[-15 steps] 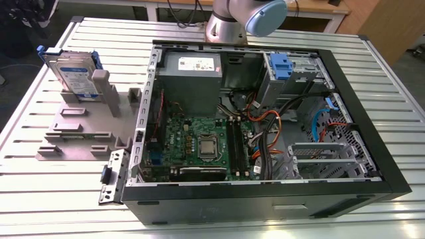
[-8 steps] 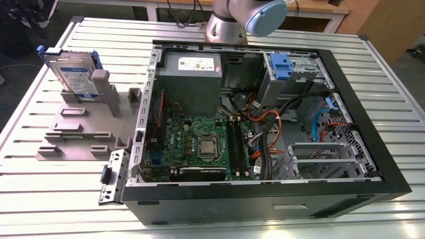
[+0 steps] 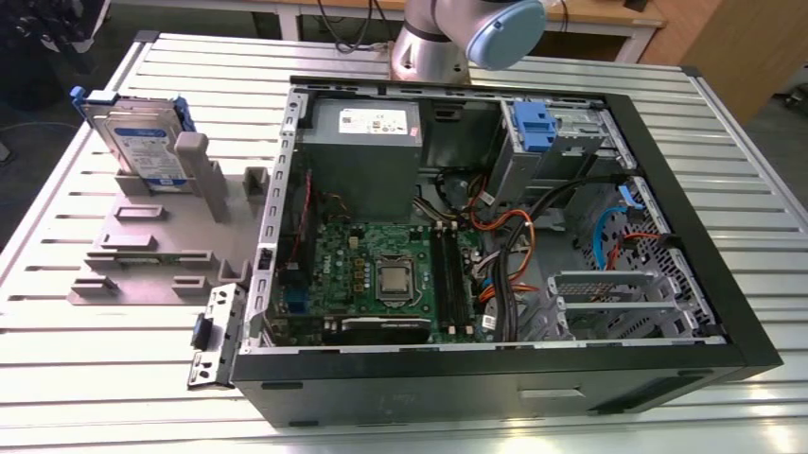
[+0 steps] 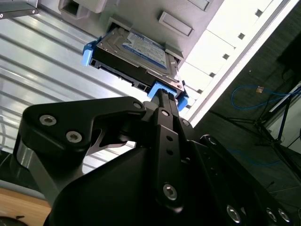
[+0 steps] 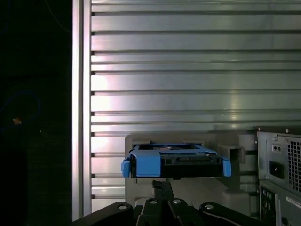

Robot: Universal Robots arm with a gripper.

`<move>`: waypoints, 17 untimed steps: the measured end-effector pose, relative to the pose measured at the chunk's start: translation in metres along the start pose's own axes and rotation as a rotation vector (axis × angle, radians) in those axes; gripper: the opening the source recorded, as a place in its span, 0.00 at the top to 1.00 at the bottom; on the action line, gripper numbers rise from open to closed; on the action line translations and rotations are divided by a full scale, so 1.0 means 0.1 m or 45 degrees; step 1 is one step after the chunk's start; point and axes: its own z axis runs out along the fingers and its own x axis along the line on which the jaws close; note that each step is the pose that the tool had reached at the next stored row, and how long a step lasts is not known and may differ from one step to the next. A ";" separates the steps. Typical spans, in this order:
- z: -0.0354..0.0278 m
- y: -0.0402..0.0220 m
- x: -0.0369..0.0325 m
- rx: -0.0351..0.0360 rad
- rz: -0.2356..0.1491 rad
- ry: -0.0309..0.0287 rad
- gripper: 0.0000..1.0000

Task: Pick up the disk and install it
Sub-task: 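Pick up the disk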

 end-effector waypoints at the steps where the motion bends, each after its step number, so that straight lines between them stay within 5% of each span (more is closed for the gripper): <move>1: 0.000 0.000 0.000 0.0000 -0.003 0.0003 0.89; 17: 0.003 -0.001 0.000 -0.0021 -0.229 0.0108 0.89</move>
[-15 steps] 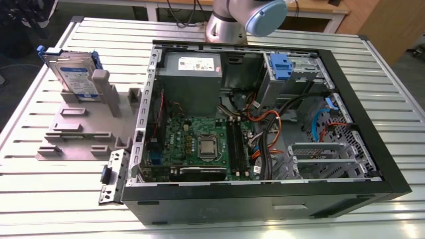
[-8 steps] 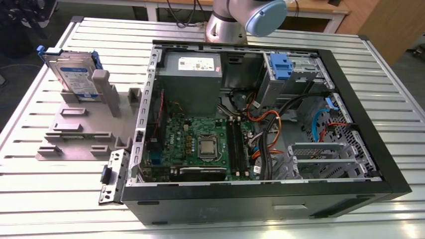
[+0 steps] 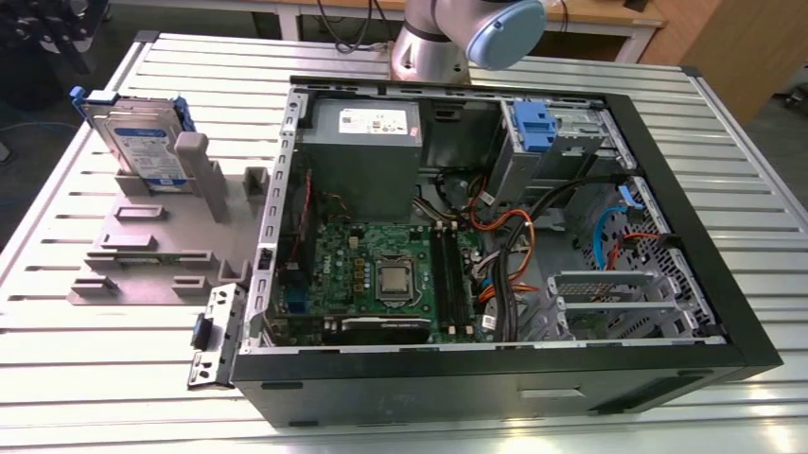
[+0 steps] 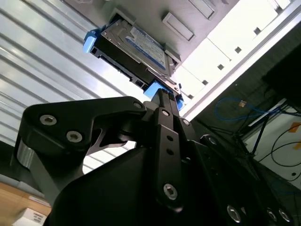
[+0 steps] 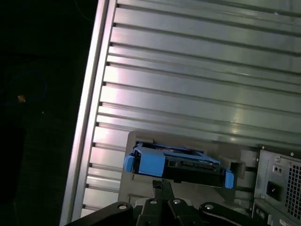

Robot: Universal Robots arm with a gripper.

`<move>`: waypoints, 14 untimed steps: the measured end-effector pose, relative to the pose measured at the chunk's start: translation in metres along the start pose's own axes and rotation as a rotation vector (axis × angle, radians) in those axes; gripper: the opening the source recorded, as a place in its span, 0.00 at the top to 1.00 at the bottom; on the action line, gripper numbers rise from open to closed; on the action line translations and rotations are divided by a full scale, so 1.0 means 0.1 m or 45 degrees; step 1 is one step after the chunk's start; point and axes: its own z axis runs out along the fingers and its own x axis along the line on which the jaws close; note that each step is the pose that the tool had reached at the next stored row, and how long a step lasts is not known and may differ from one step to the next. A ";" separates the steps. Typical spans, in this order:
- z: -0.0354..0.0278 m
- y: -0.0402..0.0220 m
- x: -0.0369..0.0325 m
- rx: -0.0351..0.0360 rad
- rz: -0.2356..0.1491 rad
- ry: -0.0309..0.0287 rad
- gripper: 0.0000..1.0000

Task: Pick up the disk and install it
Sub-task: 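Pick up the disk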

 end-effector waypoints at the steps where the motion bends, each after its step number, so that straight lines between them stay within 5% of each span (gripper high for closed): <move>1: 0.000 0.000 0.000 -0.0001 -0.016 0.0007 0.89; 14: 0.003 0.000 0.000 -0.0020 -0.218 0.0102 0.89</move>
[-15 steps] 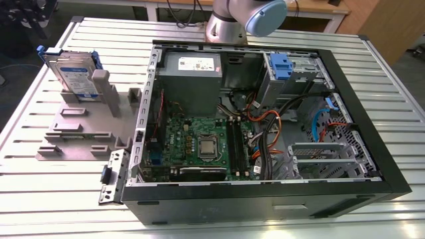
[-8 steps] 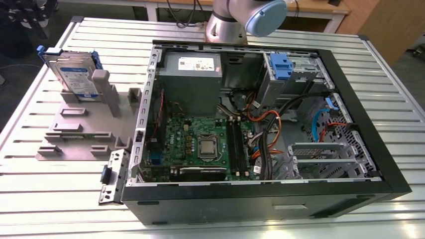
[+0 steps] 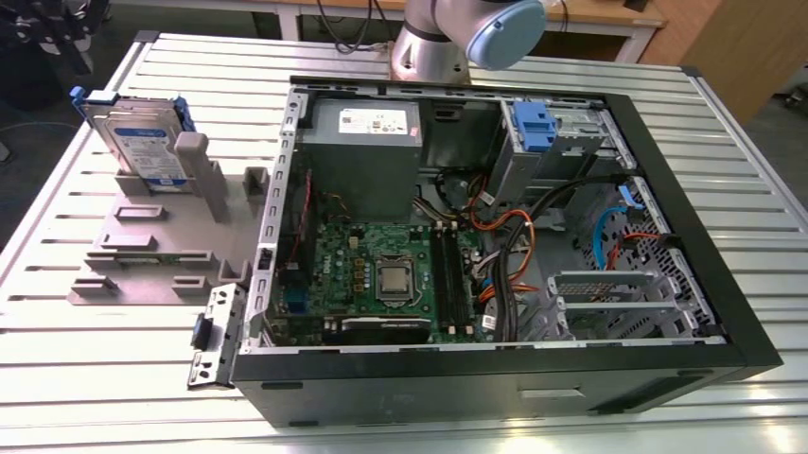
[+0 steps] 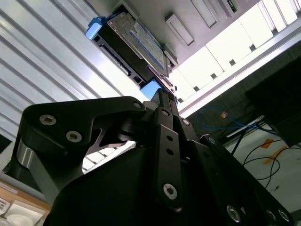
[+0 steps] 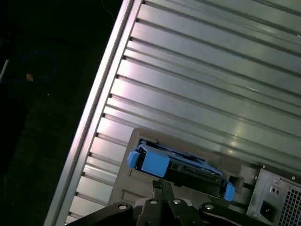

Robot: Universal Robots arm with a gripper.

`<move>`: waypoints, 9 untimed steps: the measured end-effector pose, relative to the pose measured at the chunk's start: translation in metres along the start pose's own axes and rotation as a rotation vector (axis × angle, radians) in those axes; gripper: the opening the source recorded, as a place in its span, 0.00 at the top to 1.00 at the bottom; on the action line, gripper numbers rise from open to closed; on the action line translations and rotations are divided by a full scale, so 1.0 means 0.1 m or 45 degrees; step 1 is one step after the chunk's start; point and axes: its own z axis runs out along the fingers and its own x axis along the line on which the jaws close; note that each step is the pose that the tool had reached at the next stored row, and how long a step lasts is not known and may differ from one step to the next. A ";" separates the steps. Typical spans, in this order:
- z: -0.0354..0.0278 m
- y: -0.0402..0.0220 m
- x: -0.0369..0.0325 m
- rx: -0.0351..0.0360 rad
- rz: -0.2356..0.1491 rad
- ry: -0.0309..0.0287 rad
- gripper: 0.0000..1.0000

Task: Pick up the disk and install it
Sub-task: 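Pick up the disk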

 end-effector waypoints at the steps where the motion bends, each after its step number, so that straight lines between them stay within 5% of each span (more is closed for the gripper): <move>1: 0.000 0.000 0.000 -0.0001 -0.016 0.0008 0.89; 9: 0.003 -0.001 0.000 -0.0013 -0.146 0.0068 0.89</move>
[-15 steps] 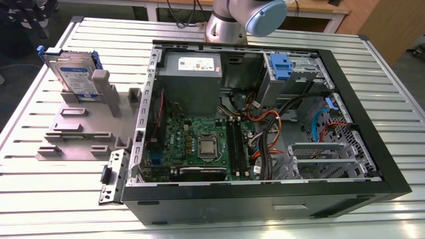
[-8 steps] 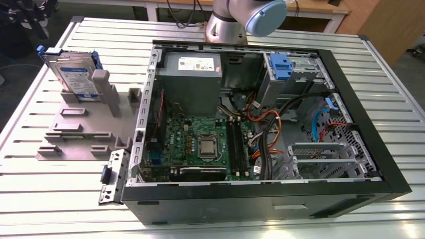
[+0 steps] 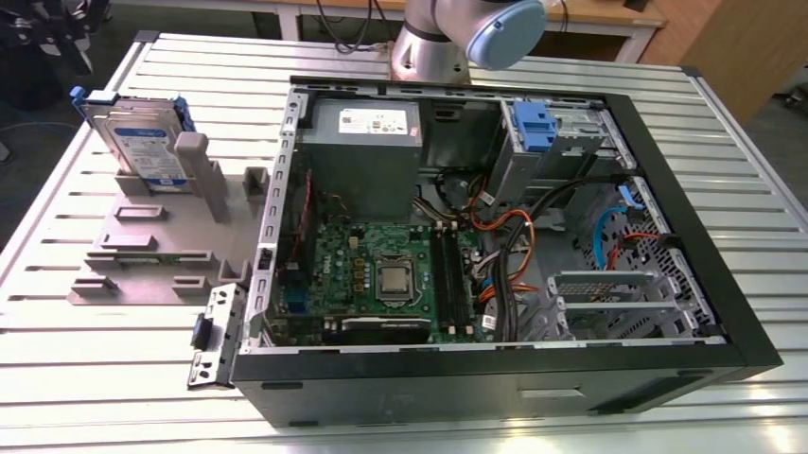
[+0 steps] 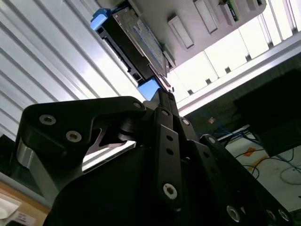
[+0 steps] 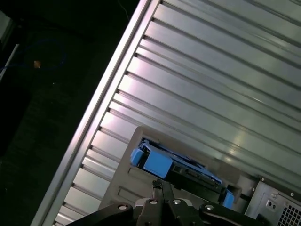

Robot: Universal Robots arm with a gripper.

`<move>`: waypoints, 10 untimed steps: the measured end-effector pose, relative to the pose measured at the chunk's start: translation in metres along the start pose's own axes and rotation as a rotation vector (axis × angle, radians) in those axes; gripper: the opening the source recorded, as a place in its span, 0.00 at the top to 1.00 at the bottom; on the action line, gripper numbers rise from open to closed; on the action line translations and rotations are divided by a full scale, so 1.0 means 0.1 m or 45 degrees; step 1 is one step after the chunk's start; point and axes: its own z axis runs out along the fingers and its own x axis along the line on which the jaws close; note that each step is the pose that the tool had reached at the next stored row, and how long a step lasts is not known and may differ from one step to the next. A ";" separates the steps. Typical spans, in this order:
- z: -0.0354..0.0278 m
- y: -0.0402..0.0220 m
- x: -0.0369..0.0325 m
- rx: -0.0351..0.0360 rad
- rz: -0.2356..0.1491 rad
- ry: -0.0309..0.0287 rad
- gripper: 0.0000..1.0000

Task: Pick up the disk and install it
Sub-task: 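Pick up the disk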

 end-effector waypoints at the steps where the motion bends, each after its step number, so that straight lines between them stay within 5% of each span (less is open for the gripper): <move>1: 0.000 0.000 0.000 -0.0002 -0.016 0.0008 0.89; 10: 0.005 0.000 0.000 -0.0018 -0.186 0.0088 0.89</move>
